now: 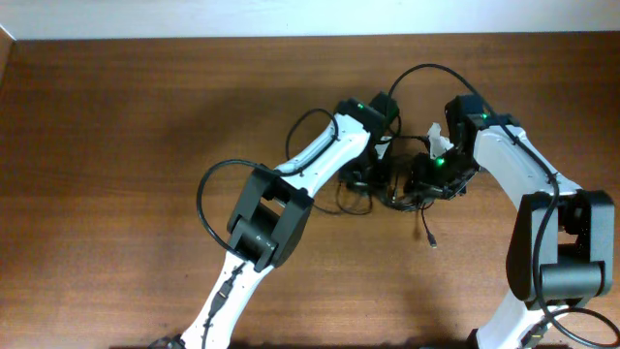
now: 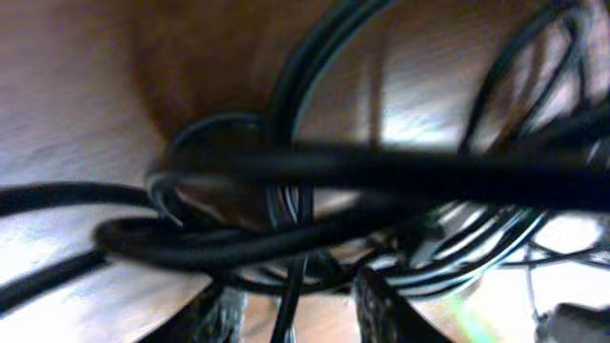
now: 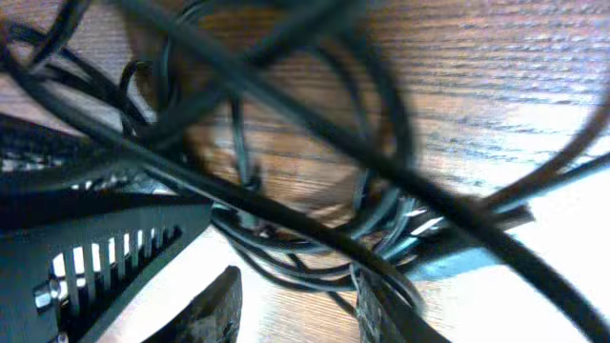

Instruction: Untangle cables

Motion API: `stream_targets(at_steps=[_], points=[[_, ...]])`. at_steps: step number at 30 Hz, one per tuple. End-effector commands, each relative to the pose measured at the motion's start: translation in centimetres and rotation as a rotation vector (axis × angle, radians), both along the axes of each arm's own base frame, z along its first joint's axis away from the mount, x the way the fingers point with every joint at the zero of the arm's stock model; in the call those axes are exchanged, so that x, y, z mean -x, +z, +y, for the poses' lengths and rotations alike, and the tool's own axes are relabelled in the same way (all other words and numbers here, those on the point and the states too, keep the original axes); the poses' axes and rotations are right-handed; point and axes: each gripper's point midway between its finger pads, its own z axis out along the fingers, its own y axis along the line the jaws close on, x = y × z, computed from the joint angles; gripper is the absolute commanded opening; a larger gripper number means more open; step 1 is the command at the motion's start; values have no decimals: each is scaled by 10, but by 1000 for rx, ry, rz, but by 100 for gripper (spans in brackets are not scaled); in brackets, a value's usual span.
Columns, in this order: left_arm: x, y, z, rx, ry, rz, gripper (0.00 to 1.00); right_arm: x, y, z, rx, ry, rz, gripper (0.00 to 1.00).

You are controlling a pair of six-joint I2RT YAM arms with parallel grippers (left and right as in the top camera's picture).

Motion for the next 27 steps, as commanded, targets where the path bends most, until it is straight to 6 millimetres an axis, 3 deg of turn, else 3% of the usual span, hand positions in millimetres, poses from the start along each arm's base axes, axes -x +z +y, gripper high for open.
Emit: stream_targets(at_steps=[1, 2, 3, 4, 6, 7, 10, 12, 15, 17, 19, 23, 27], points=[[6, -21, 0, -32, 49, 13, 37, -2, 1, -8, 59, 34, -31, 40], [5, -22, 1, -40, 49, 6, 36, -2, 0, -10, 74, 34, -31, 40], [4, -23, 2, -48, 48, -4, 22, -2, 0, -11, 74, 34, -29, 40], [4, -23, 1, -49, 46, -6, 0, -1, 0, -11, 74, 37, -29, 40], [5, -18, -1, -29, 18, -10, 0, -1, 0, -11, 71, 73, -42, 39], [3, -5, -3, 11, -10, -8, 0, -1, 3, -11, 56, 68, -41, 39], [-12, 54, 6, 59, 4, -61, 0, 3, 35, 9, -127, 143, -113, 40], [-14, 96, 23, 93, 41, -66, 0, 4, 60, 4, -167, 111, -162, 42], [-7, 116, 39, 133, 84, 13, 0, 3, 84, -8, -213, 58, -214, 49], [7, 138, 33, 295, 129, 182, 0, 16, 81, -9, -219, 42, -153, 50], [7, 150, 23, 391, 129, 217, 0, 26, 73, -3, -223, 55, -118, 51], [-10, 151, 15, 405, 214, 200, 0, 39, 57, -1, -224, 51, -75, 51], [-27, 154, 7, 448, 242, 151, 0, 27, 47, -2, -218, 7, -116, 51]])
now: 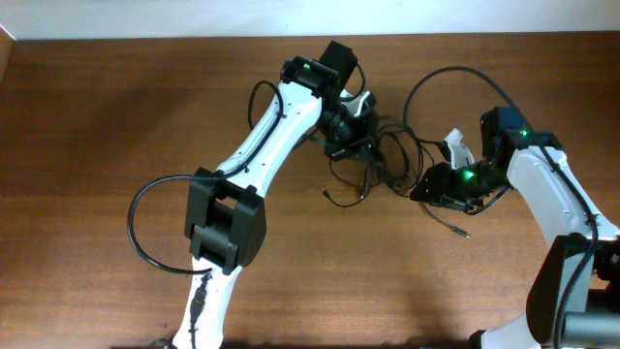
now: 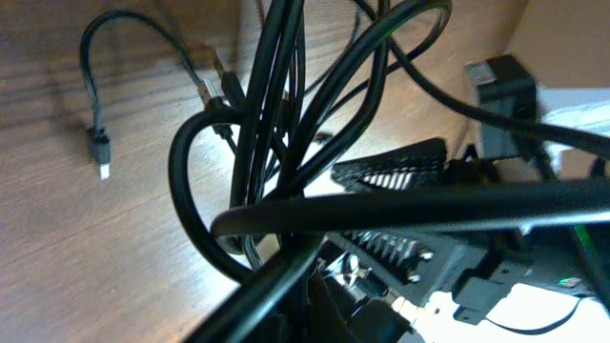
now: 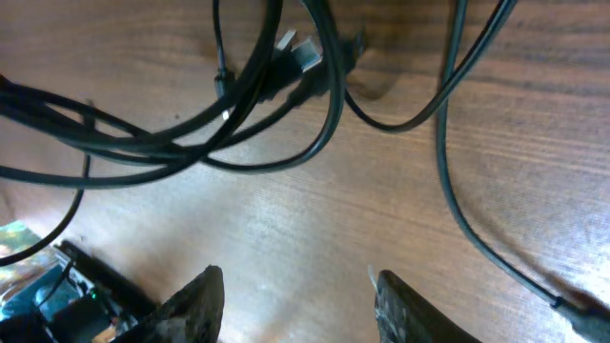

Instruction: Untangle cables

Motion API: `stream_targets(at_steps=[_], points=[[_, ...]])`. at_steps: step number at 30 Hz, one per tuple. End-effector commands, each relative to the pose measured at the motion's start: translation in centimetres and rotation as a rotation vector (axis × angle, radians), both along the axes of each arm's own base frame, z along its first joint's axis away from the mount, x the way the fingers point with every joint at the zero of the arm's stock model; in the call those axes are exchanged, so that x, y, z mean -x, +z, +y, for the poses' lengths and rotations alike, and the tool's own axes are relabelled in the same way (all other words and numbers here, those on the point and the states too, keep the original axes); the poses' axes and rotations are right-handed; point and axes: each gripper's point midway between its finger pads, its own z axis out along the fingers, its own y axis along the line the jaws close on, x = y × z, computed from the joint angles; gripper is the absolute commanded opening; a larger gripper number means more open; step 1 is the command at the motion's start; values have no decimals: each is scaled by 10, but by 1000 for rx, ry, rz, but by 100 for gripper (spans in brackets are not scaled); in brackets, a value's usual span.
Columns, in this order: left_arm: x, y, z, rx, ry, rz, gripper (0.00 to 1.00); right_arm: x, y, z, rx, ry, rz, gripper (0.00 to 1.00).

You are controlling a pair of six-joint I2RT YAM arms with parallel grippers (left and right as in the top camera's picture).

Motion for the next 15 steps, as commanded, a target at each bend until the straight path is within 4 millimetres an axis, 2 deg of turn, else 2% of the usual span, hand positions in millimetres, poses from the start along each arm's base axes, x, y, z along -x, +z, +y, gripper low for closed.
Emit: stream_targets(at_steps=[1, 4, 6, 7, 8, 11, 13, 15], points=[[-12, 15, -6, 60, 7, -60, 0, -12, 1, 1, -5, -44, -33, 51], [-33, -2, 12, -68, 28, -179, 0, -32, -2, -7, 40, -125, -75, 51], [-43, -9, 25, -123, -27, -282, 0, -45, -9, -28, 160, -206, -101, 51], [-44, -9, 27, -113, -80, -328, 0, -52, -13, -43, 244, -251, -118, 51], [-43, -10, 27, -106, -125, -363, 0, -57, -13, -48, 269, -262, -138, 51], [-44, -10, 28, -91, -226, -449, 0, -67, -18, -49, 260, -304, -173, 50], [-46, -12, 30, -100, -286, -504, 0, -73, -32, -49, 247, -337, -194, 50], [-46, -12, 30, -95, -317, -529, 0, -77, -43, -39, 185, -321, -213, 52]])
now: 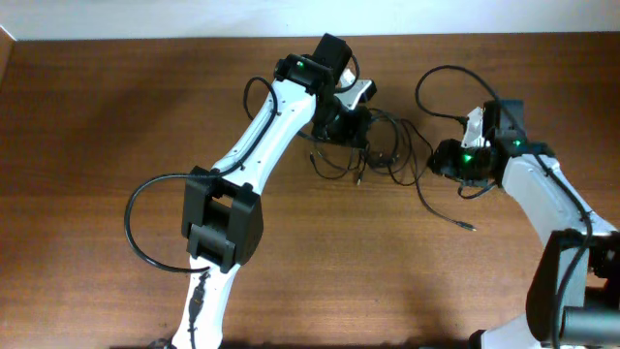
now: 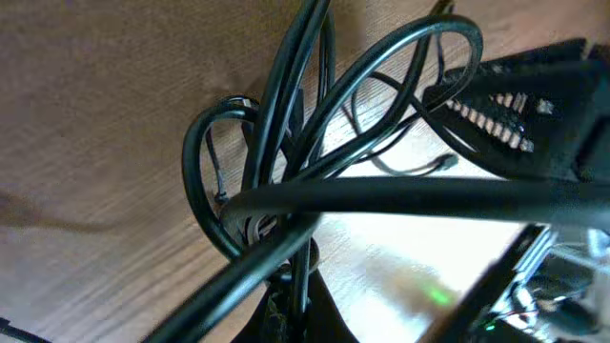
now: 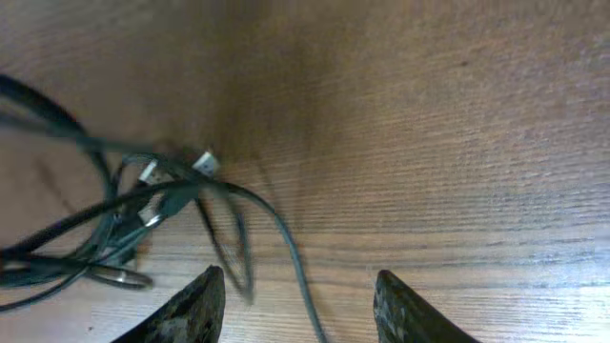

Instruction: Untangle cables

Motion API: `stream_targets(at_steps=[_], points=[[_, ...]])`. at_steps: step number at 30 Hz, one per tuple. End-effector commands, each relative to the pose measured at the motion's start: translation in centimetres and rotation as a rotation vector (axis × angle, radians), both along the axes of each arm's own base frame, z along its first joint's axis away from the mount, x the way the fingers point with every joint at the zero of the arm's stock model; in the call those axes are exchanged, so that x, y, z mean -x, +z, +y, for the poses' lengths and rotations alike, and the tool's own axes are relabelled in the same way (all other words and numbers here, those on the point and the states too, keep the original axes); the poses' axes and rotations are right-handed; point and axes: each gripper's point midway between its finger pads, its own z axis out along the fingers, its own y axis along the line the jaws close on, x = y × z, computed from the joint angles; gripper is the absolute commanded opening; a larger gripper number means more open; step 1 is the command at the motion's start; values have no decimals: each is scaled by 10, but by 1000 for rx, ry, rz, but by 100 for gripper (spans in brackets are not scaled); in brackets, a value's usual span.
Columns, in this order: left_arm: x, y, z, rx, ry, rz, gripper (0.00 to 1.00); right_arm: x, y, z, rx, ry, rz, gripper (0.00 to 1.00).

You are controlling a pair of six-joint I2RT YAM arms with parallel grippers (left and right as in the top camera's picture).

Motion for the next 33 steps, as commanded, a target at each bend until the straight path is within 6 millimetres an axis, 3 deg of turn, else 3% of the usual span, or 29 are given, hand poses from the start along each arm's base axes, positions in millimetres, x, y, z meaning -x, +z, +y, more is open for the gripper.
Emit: stream_targets(at_steps=[1, 5, 6, 7, 9, 11, 13, 16, 18, 20, 24, 26, 27, 28, 30, 33], points=[[-5, 9, 3, 6, -115, -115, 0, 2, -24, 15, -81, 14, 10, 52], [-6, 7, 5, -13, -116, -127, 0, 2, -37, 16, -91, 17, 22, 51], [-7, 7, 5, -13, -116, -128, 0, 2, -39, 16, -91, 16, 28, 40], [-8, 7, 5, -12, -115, -133, 0, 4, -41, 16, -91, 16, 37, 4], [-12, 5, 9, -44, -106, -151, 0, 11, -37, 17, -109, 17, 65, 4], [-23, -4, 26, -159, -43, -178, 0, 19, -13, 19, -115, 74, 39, 4], [-32, -11, 46, -278, 43, -193, 0, 31, 23, 23, -148, 138, -1, 4], [-39, -13, 59, -355, 81, -220, 0, 56, 66, 33, -207, 256, -64, 4], [-46, -15, 73, -431, 168, -234, 0, 64, 76, 16, -147, 208, -69, 4], [-48, -16, 81, -471, 205, -238, 0, 60, 68, -13, -51, 113, -49, 4], [-33, -21, 98, -562, 177, -193, 2, 60, 48, -79, 123, -193, 47, 4], [-26, -22, 99, -577, 137, -181, 2, 60, 46, -81, 129, -197, 54, 4], [-21, -22, 99, -585, 122, -168, 4, 61, 42, -84, 145, -203, 67, 4], [-12, -23, 96, -582, 102, -140, 15, 61, 38, -88, 161, -210, 82, 4], [5, -24, 90, -571, 47, -89, 24, 64, 26, -97, 208, -226, 123, 4], [24, -25, 91, -604, 11, -36, 58, 67, 9, -99, 216, -226, 180, 4]])
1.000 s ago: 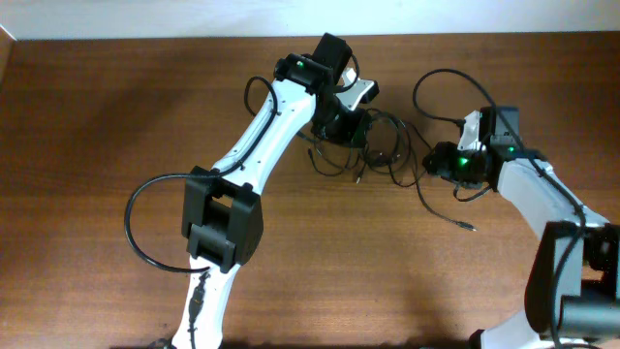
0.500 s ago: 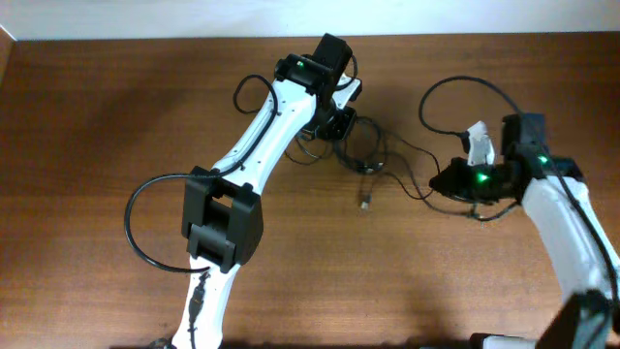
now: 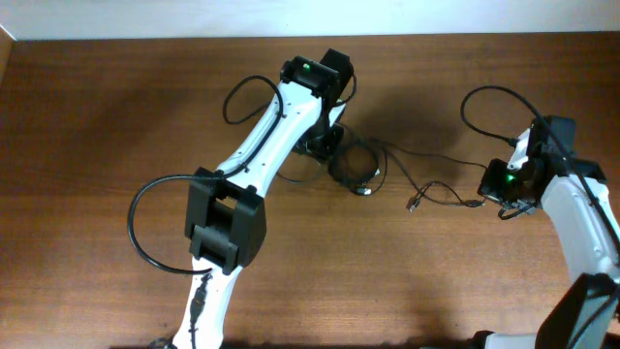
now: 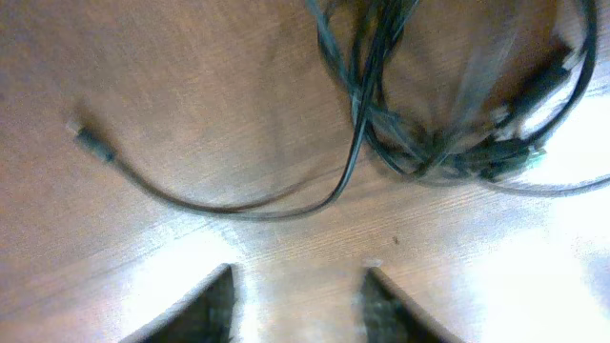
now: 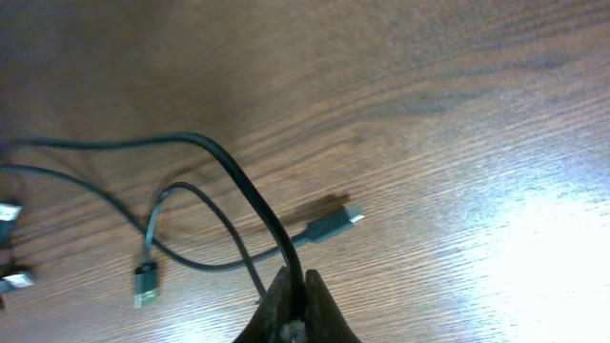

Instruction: Untangle cables

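The tangled black cables point(image 3: 354, 170) lie in a loose coil on the brown table point(image 3: 116, 145), just right of my left gripper point(image 3: 325, 145). In the left wrist view the coil point(image 4: 448, 143) sits ahead of the left gripper point(image 4: 297, 276), which is open with only bare wood between its fingers; one strand ends in a plug point(image 4: 91, 143). My right gripper point(image 3: 504, 184) is shut on one black cable point(image 5: 238, 186) that runs left toward the coil. A USB plug point(image 5: 329, 224) and a second plug point(image 5: 143, 284) lie near the right gripper point(image 5: 291, 291).
The arms' own black supply cables loop at the back point(image 3: 242, 92) and at the far right point(image 3: 484, 97). A pale wall edge point(image 3: 291, 17) borders the table at the back.
The left gripper was shut on the lifted bundle; now it is open and the coil lies on the table. The right gripper was open; now it is shut on one cable, farther right.
Both grippers were first down in the tangle at mid-table. Then the left held the bundle up at the back while the right stood open to the right. Now the bundle lies on the table and one cable stretches out to the shut right gripper.
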Motion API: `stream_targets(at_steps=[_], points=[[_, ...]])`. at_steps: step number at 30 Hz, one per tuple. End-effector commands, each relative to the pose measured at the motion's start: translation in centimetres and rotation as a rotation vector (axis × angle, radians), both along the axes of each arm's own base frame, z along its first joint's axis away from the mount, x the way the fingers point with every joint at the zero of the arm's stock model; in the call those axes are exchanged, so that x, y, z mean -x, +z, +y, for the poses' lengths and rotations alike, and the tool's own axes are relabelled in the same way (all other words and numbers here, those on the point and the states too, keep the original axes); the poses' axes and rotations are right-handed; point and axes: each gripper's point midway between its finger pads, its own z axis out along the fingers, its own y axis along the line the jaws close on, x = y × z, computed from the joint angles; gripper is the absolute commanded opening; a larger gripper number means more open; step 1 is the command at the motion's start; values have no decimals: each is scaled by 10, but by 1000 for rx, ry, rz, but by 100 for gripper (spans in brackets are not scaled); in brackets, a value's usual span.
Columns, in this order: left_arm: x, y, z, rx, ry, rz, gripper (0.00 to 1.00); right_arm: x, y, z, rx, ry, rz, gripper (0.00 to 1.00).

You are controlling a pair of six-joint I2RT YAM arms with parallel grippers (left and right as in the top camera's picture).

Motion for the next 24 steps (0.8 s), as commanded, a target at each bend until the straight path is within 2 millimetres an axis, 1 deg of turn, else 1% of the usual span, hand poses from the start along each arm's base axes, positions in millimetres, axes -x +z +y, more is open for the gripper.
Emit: stream_targets(at_steps=[1, 2, 4, 7, 9, 10, 12, 13, 14, 15, 16, 17, 19, 20, 22, 23, 24], points=[[14, 8, -5, -2, -34, 29, 64, 1, -14, -11, 32, -34, 50, 4], [16, 8, -7, -3, -38, 31, 64, 2, -18, -11, 25, -44, 66, 4], [13, 8, -16, 31, -5, 18, 63, 3, -22, -11, 21, -50, 77, 8], [8, 11, -58, 235, -5, 18, 61, 2, -23, -14, 36, -54, 78, 9], [1, 12, -70, 269, 46, -12, 57, 5, -24, -23, 79, -99, 91, 10], [-1, 13, -75, 280, 62, -24, 56, 6, -24, -28, 100, -137, 98, 10], [-8, 14, -90, 311, 81, -65, 57, 7, -24, -33, 120, -164, 102, 15], [-13, 12, -91, 300, 101, -94, 57, 7, -24, -31, 112, -161, 101, 17], [-17, 10, -86, 264, 136, -120, 56, 6, -24, -27, 91, -154, 97, 20], [-21, 6, -77, 214, 180, -148, 56, 5, -24, -24, 73, -149, 93, 27], [-26, 2, -65, 154, 227, -183, 57, 4, -24, -21, 53, -144, 89, 29], [-29, -2, -59, 122, 247, -204, 57, 4, -24, -18, 42, -141, 87, 30], [-27, -10, -60, 125, 244, -195, 51, 3, -24, -17, 34, -139, 85, 30], [-20, -18, -61, 129, 241, -160, 42, 3, -24, -16, 26, -137, 84, 30], [-10, -31, -60, 127, 225, -113, 42, 3, -24, -15, 19, -135, 82, 31], [-5, -35, -67, 162, 175, -84, 46, 2, -24, -13, 11, -133, 81, 31], [6, -36, -88, 279, 38, -25, 50, 1, -23, -10, -8, -127, 77, 31]])
